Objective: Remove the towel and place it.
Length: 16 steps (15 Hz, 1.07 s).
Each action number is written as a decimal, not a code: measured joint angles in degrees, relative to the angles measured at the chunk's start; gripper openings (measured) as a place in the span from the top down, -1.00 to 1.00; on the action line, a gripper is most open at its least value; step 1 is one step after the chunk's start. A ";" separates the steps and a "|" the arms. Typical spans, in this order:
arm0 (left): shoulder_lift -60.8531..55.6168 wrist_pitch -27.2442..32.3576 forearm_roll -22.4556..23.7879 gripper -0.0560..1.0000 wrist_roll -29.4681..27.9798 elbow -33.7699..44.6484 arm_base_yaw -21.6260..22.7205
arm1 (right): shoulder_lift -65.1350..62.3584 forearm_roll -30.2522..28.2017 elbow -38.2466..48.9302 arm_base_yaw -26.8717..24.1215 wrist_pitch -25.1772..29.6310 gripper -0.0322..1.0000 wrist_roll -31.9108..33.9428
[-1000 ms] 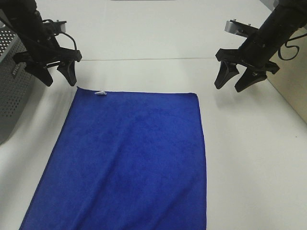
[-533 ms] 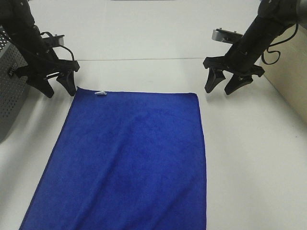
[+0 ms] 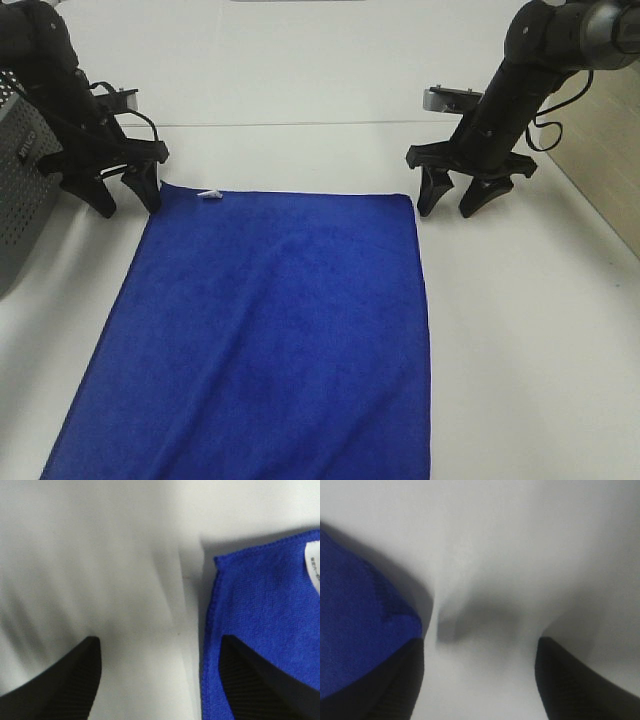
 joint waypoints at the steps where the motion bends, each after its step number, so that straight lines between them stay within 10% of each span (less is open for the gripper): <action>1: 0.06 0.00 0.00 -0.32 0.52 0.00 0.00 | 0.34 -0.06 -0.34 0.00 0.00 -0.31 0.11; 16: 0.46 -1.43 -3.27 -0.32 2.52 -0.34 -4.53 | 1.15 2.98 -0.74 5.33 -5.10 -0.31 0.97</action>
